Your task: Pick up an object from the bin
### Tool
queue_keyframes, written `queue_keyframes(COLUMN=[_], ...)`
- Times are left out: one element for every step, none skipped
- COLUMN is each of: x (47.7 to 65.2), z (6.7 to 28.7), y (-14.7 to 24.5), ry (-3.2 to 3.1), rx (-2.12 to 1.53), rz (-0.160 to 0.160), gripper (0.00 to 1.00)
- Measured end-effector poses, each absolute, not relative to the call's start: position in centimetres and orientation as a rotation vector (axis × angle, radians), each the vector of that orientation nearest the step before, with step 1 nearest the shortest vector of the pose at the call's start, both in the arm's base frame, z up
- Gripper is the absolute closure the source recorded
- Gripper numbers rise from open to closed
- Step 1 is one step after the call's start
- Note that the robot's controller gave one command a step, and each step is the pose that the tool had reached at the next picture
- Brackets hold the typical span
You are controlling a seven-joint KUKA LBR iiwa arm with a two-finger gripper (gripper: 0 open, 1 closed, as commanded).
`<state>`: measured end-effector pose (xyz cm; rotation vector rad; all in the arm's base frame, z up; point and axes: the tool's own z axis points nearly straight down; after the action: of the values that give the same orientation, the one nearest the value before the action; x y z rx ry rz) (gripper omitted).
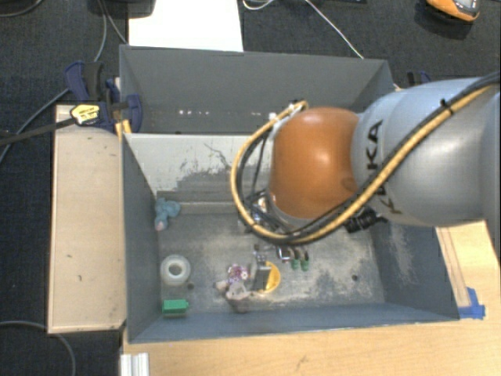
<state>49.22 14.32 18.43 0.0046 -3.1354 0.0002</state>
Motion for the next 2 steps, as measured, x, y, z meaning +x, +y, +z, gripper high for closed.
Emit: queue_keyframes(x=[49.4,48.9], z=[18.9,12.6], y=[14.2,12.0], ry=[-3.144,-3.139], rx=[-0.005,0.160], rz=[-0.002,-0.002], gripper=[0.00,0.00])
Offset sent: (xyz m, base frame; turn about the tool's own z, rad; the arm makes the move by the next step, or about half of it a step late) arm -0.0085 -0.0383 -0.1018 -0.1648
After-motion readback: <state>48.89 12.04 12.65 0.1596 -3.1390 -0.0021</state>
